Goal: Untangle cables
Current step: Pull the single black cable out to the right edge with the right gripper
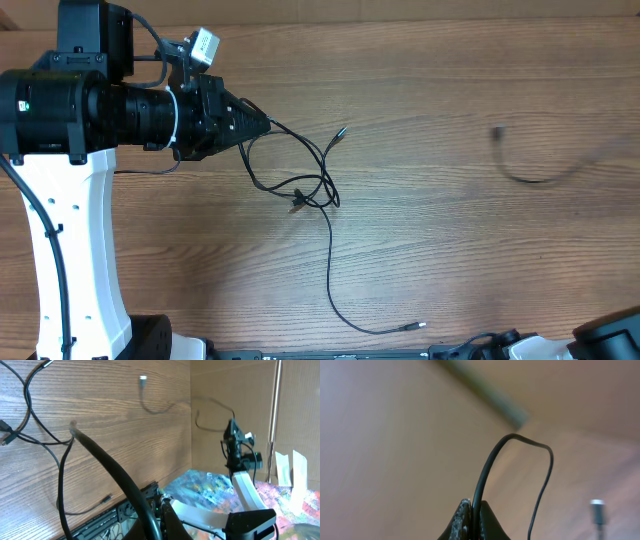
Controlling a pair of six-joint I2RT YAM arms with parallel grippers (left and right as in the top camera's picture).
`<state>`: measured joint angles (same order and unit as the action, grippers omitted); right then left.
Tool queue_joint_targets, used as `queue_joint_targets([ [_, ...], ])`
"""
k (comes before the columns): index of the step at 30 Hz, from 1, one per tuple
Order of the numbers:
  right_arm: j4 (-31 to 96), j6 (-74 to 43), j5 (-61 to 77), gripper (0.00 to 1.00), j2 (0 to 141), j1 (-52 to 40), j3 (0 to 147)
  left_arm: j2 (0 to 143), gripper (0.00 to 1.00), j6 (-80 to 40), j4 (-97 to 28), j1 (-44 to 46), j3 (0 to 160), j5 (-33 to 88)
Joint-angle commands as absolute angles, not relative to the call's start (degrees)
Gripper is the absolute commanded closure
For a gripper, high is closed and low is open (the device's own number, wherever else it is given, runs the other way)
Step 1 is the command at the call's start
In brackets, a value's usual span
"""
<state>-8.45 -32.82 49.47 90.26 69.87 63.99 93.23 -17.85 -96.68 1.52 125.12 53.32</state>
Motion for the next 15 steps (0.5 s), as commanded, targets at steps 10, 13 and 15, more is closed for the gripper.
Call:
queue_joint_targets([
  [10,-9.8,-29.7,47.8,0.00,92.1,79.7,65.4,91.9,0.96,-17.8,-96.8,2.0,126.1,53.3],
  [13,-12.9,-29.7,51.9,0.00,92.1,78.4,65.4,91.9,0.95,-17.7,-96.8,2.0,126.1,53.3],
  [15,-15.1,-29.7,55.2,0.00,92.1,77.3,65.4,91.9,0.95,-17.5,-96.8,2.0,126.1,53.3],
])
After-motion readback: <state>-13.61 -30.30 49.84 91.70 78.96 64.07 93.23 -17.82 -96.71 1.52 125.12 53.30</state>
